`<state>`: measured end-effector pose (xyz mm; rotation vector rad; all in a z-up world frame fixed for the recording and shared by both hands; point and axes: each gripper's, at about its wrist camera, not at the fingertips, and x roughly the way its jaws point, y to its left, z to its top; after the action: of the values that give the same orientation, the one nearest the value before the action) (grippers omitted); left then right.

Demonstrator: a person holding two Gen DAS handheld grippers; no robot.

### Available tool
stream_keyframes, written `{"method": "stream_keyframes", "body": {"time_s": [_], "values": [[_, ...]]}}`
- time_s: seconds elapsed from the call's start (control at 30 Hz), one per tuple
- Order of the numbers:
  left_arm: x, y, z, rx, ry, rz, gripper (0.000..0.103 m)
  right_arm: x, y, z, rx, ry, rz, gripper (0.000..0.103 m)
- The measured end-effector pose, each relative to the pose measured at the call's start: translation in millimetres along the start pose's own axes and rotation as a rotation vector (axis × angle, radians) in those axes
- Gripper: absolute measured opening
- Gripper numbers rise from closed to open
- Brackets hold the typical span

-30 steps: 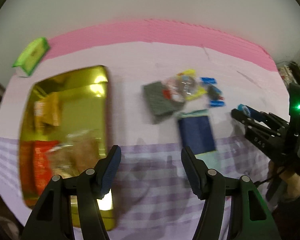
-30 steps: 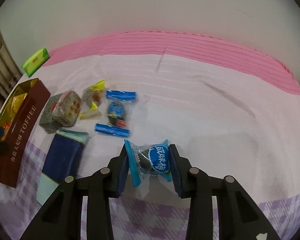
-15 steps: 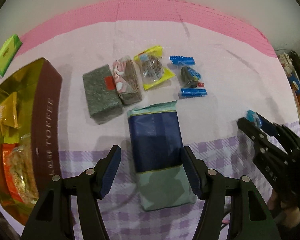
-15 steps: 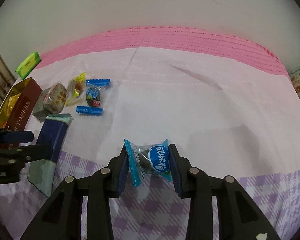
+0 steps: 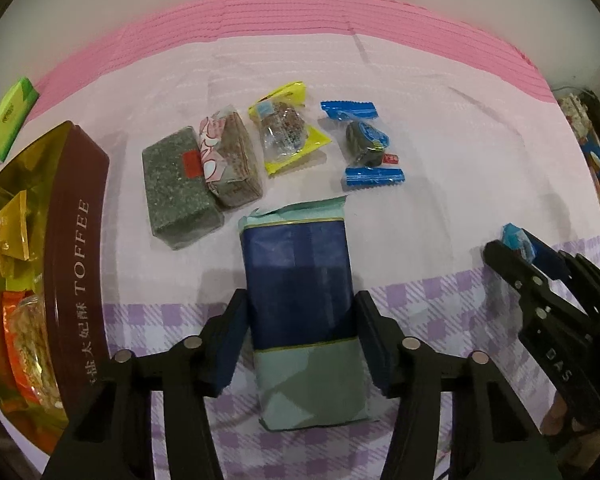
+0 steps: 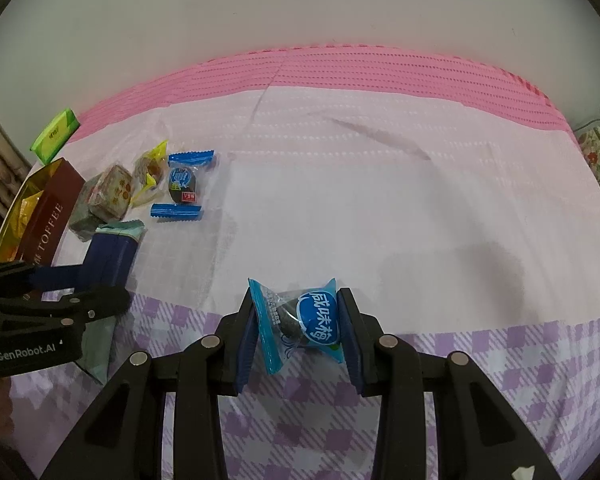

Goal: Organize snacks
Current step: 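Carry the navy-and-teal packet into the tin and release it with the left tool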

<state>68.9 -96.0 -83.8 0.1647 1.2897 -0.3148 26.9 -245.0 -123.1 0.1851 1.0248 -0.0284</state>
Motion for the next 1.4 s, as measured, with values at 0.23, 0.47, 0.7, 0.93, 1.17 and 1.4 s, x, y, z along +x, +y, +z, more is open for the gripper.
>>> {"method": "stream_keyframes", "body": {"time_s": [0.23,0.47,0.7,0.93,1.17,1.4], "values": [[-10,-6,-10,0.042,-0.017,0.009,0.05,0,2,0,-0.007,0.0,-0.011,0.035],[-33,-4,-19,0.062,-0.043,0.003,0.05,1,6,0,-0.013,0.002,-0.024,0.036],[-72,32,-10,0.035,-0.112,0.031,0.05,1,7,0,-0.014,0.003,-0.032,0.036],[-103,92,-10,-0.014,-0.161,0.125,0.05,2,8,0,-0.021,0.007,-0.041,0.036],[-115,171,-22,-0.128,-0.156,0.223,0.05,2,11,0,-0.022,0.014,-0.055,0.036],[-104,223,-33,-0.177,-0.105,0.301,0.05,3,15,2,-0.023,0.022,-0.068,0.036]]}}
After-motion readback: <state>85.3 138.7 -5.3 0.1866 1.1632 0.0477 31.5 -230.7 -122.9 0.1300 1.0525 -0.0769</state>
